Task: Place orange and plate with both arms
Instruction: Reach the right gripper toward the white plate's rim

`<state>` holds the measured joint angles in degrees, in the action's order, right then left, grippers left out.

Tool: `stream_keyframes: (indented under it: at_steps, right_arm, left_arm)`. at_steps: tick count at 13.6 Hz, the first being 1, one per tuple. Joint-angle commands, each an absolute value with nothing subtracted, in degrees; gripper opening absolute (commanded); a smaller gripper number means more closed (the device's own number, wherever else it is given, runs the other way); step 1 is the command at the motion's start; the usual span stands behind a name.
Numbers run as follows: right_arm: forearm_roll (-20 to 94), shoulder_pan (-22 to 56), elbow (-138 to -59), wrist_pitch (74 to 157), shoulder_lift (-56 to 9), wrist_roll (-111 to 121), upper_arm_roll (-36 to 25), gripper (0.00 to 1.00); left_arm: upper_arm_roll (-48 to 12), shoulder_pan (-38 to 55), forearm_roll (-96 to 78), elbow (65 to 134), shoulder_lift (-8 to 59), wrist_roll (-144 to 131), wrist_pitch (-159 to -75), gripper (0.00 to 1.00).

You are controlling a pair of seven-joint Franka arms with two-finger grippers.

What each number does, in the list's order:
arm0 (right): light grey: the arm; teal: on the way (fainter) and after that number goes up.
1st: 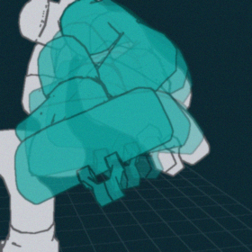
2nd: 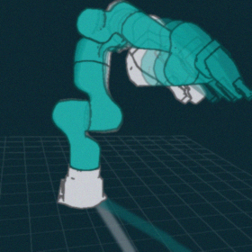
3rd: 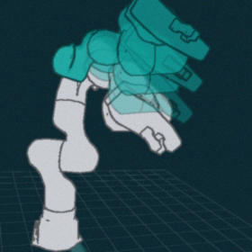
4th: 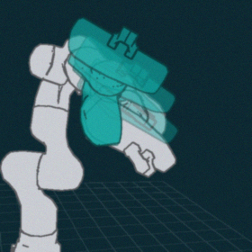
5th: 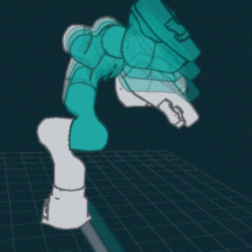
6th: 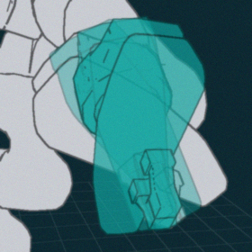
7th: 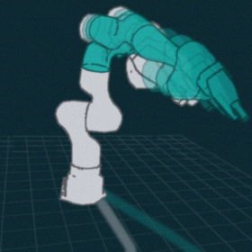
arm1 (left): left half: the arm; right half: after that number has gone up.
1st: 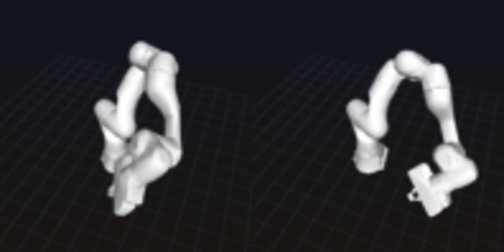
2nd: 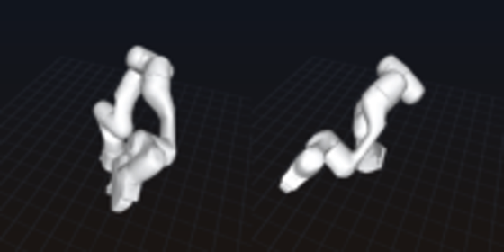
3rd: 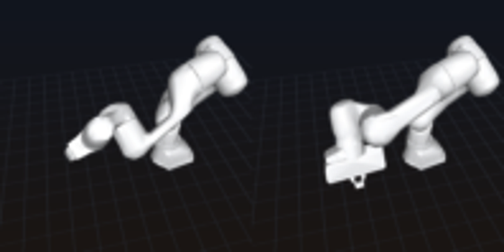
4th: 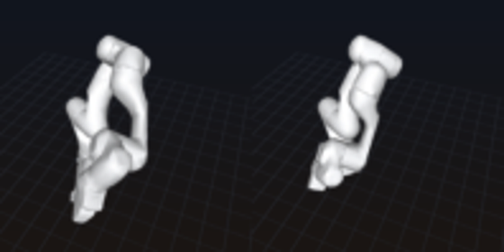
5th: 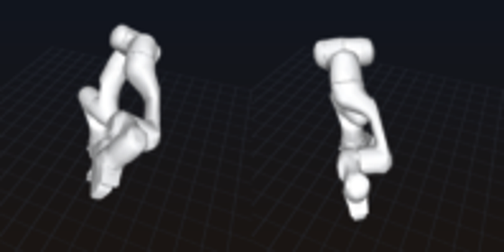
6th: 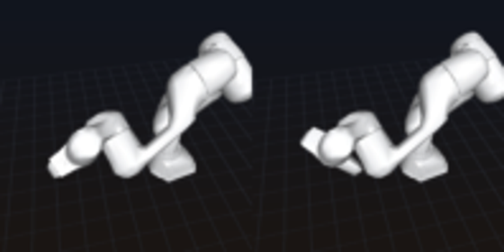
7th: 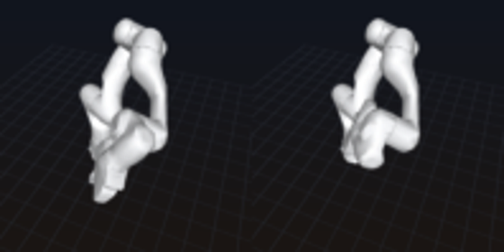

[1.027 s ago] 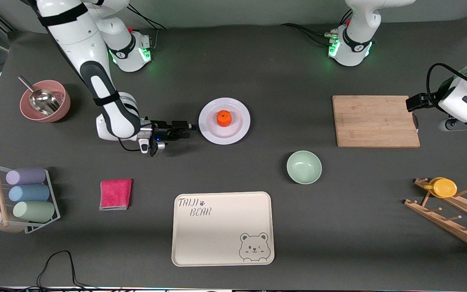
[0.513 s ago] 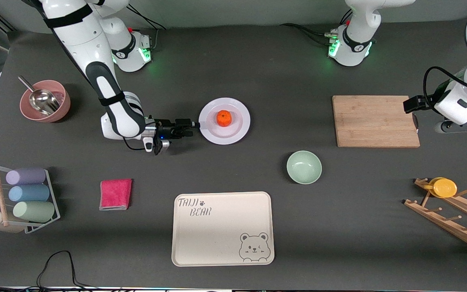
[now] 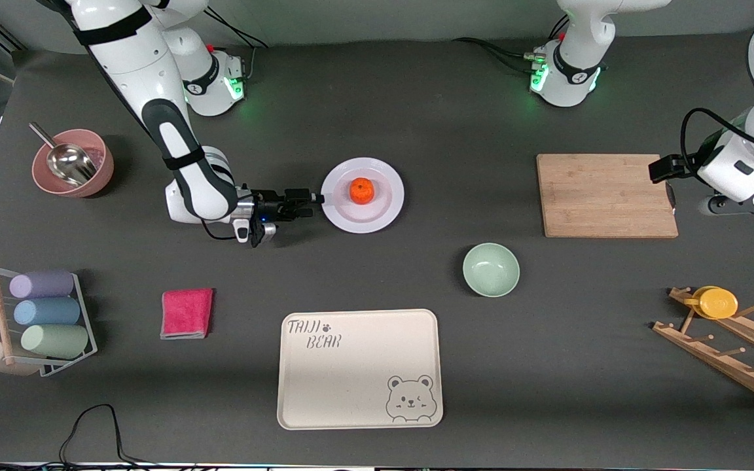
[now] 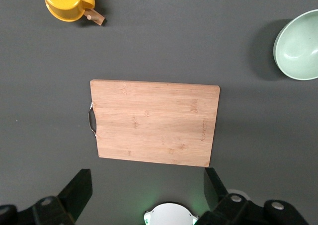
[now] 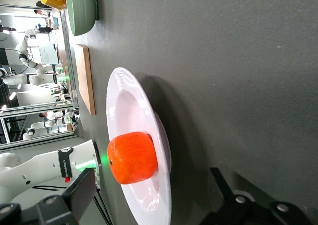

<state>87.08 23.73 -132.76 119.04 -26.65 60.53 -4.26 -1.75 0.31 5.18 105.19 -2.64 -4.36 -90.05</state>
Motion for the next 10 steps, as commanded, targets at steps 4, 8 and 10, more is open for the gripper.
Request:
stream_keyframes:
  at_steps: [4, 8, 10]
  right_arm:
    - [90.7, 26.4, -133.1, 119.5, -26.5, 62.0, -4.7, 0.96]
    - [95.2, 29.9, -132.9, 121.7, -27.0, 62.6, -4.8, 0.95]
    - [95.0, 29.7, -133.0, 121.7, -27.2, 63.4, -4.9, 0.91]
  left_arm:
    - [-1.4, 1.2, 5.9, 106.1, -3.3, -4.7, -91.1, 1.0]
    - [-1.4, 1.1, 5.9, 106.3, -3.3, -4.7, -91.1, 1.0]
    - [-1.4, 1.1, 5.9, 106.3, -3.3, -4.7, -91.1, 1.0]
